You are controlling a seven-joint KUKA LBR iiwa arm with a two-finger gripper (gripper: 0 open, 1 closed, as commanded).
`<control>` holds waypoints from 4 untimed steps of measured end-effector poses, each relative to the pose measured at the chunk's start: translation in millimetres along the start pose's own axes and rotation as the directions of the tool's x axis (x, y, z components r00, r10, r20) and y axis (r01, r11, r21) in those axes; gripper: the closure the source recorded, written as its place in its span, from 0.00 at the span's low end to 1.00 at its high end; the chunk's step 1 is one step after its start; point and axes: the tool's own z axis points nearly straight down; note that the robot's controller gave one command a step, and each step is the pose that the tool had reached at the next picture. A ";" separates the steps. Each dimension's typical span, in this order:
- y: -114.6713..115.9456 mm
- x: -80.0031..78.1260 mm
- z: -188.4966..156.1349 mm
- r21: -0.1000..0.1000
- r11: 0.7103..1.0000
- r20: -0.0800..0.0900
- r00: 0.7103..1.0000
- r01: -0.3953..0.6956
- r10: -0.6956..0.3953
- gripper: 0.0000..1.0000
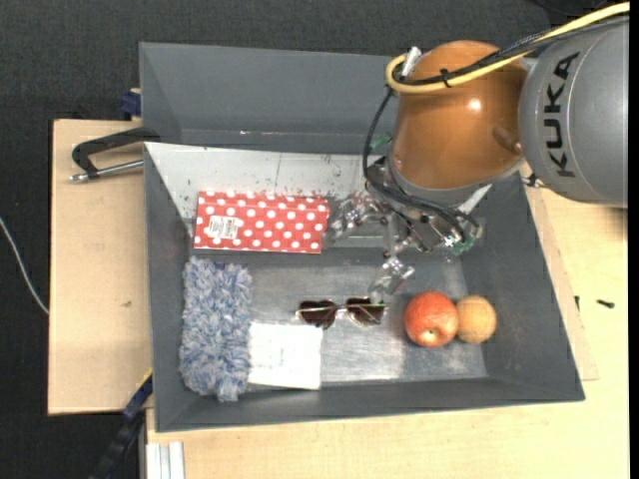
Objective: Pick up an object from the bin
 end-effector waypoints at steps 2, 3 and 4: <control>-0.2 -1.3 60.2 0.002 0.997 0.003 0.997 0.083 -0.083 0.00; -8.4 42.8 138.6 0.002 0.955 -0.001 0.955 0.298 -0.298 1.00; -8.5 42.8 138.6 0.002 0.955 -0.001 0.955 0.298 -0.298 1.00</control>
Offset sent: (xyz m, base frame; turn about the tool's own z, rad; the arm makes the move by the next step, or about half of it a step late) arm 0.0003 0.0001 -0.1422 -0.1897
